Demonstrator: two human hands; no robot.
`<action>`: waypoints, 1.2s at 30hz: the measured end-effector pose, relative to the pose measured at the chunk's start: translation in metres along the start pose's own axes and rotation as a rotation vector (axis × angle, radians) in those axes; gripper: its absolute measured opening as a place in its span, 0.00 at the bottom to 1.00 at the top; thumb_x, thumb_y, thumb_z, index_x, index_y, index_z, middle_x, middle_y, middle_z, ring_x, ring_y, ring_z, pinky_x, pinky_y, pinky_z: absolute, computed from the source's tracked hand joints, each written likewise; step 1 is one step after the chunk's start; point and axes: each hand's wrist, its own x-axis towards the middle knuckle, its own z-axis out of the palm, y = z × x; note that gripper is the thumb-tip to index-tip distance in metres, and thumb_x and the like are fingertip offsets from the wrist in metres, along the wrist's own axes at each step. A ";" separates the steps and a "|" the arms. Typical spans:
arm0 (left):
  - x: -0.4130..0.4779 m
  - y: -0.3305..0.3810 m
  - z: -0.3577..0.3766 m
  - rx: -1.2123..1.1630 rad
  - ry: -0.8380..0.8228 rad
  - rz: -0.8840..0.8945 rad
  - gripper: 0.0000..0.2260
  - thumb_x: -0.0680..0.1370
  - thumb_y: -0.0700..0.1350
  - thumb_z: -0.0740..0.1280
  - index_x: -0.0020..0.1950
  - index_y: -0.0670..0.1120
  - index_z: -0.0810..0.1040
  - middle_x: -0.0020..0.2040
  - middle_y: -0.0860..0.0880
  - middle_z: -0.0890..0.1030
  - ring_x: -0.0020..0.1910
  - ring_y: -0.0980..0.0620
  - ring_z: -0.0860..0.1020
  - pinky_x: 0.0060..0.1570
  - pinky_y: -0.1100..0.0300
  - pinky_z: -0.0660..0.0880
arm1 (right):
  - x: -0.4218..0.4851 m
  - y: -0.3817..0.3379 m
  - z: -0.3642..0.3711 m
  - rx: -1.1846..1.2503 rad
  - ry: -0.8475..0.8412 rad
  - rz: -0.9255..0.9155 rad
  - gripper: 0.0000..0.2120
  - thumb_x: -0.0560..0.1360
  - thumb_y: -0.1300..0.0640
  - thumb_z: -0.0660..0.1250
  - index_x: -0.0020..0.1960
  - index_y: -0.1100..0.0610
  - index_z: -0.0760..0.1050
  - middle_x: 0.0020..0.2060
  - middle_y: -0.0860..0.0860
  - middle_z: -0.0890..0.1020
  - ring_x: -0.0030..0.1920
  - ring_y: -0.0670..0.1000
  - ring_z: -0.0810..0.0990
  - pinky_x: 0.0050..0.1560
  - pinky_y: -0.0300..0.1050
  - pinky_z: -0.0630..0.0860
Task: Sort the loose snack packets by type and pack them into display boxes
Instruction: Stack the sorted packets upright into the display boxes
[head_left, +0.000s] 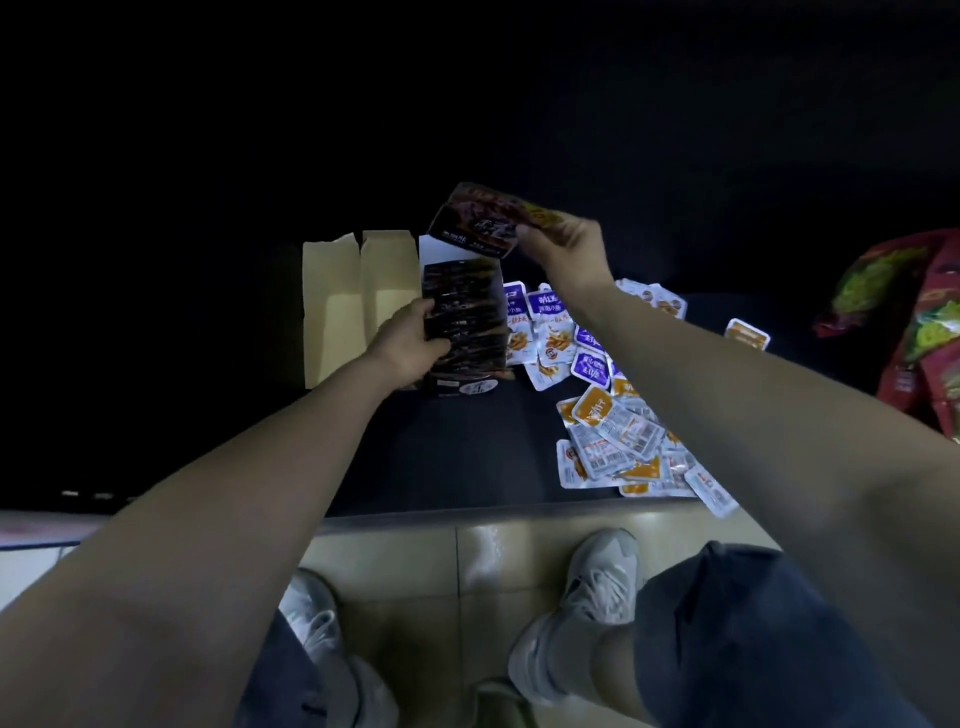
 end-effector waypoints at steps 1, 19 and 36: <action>0.003 -0.001 0.001 -0.004 -0.019 -0.011 0.26 0.81 0.42 0.62 0.77 0.45 0.57 0.74 0.46 0.64 0.71 0.47 0.65 0.55 0.68 0.61 | 0.005 0.003 0.004 -0.010 -0.002 -0.012 0.09 0.77 0.63 0.67 0.56 0.63 0.80 0.51 0.55 0.84 0.53 0.51 0.82 0.60 0.47 0.77; 0.019 -0.017 0.011 -0.092 -0.026 -0.004 0.27 0.80 0.39 0.63 0.77 0.45 0.57 0.67 0.48 0.69 0.63 0.51 0.70 0.61 0.62 0.68 | 0.024 0.056 0.033 -0.285 -0.168 0.242 0.24 0.80 0.55 0.62 0.75 0.54 0.63 0.70 0.54 0.70 0.69 0.54 0.70 0.69 0.50 0.68; 0.026 -0.039 0.028 0.204 -0.098 0.035 0.33 0.80 0.53 0.61 0.79 0.49 0.46 0.79 0.49 0.50 0.74 0.44 0.61 0.72 0.50 0.62 | 0.005 0.070 0.038 -0.701 -0.423 0.101 0.36 0.80 0.54 0.62 0.79 0.51 0.41 0.78 0.50 0.39 0.78 0.55 0.45 0.76 0.52 0.52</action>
